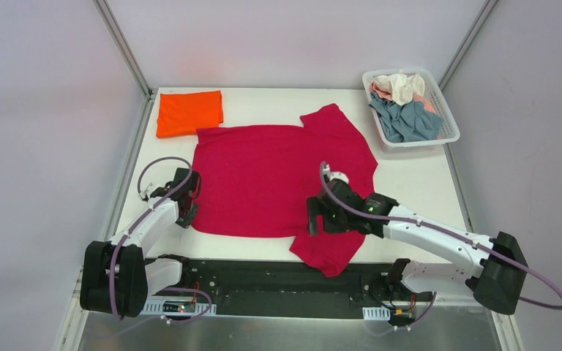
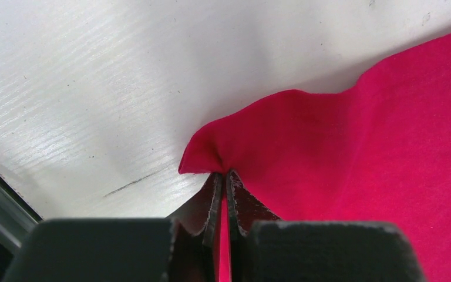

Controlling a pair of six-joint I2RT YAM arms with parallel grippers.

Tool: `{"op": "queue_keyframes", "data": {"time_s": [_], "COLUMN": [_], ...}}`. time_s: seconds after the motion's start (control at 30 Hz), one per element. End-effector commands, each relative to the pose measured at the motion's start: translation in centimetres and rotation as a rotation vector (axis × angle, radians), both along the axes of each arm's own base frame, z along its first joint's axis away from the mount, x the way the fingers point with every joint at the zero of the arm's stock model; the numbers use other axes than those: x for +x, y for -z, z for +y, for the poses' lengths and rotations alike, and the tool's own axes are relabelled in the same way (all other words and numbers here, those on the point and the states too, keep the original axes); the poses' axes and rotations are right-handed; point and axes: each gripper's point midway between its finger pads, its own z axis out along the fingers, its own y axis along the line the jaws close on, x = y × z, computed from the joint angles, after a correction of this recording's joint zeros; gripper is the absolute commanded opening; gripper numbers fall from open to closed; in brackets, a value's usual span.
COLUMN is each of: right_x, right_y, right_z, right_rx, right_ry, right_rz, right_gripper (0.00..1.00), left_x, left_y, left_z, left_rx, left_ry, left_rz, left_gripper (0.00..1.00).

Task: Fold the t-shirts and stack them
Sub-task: Grab the side of the flattened tshirt closest away from the robot with both arms

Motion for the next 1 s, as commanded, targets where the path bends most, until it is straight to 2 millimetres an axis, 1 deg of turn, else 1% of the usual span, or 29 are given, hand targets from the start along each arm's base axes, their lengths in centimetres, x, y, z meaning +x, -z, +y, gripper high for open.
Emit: {"op": "queue_keyframes", "data": {"time_s": [0.0,0.13,0.17,0.23,0.3,0.43,0.53,0.6,0.67,0.87,0.97], "right_x": [-6.0,-10.2,-10.9,-11.8,-11.9,-11.3,-11.8,-11.9,-11.5,-10.3,-10.4], "right_y": [2.4,4.1,4.6,5.7,6.5,6.9,7.5,8.2,8.8,9.3,9.5], "right_z": [-0.9,-1.8,-2.0,-2.4,-2.9,-4.1,-4.6,-4.6,-4.5,-4.5,-4.0], "right_rx": [-0.147,-0.233,-0.245,-0.26,-0.285,-0.341,-0.349,-0.336,-0.323,-0.311,-0.276], "right_ry": [-0.15,-0.202,-0.202,-0.175,-0.137,-0.047,-0.005,0.028,0.066,0.131,0.128], "right_rz": [0.134,0.232,0.26,0.306,0.319,0.293,0.326,0.332,0.316,0.254,0.259], "right_gripper": [0.89,0.79,0.77,0.73,0.7,0.64,0.6,0.58,0.53,0.39,0.36], "left_x": [-1.5,-1.4,-1.4,-1.4,-1.4,-1.4,-1.4,-1.4,-1.3,-1.5,-1.4], "left_y": [1.3,1.0,1.0,1.0,0.9,0.9,0.8,0.7,0.7,0.7,0.6], "left_z": [-0.5,-0.5,-0.5,-0.5,-0.6,-0.7,-0.7,-0.8,-0.8,-0.7,-0.8], "left_rx": [-0.033,-0.035,-0.037,-0.038,-0.04,-0.044,-0.047,-0.05,-0.052,-0.047,-0.051], "left_ry": [0.004,0.014,0.014,0.015,0.02,0.029,0.032,0.031,0.033,0.036,0.035], "left_rz": [0.053,0.037,0.034,0.031,0.03,0.028,0.024,0.02,0.018,0.016,0.011], "left_gripper": [0.0,0.0,0.0,0.0,0.0,0.0,0.0,0.0,0.0,0.0,0.0]}}
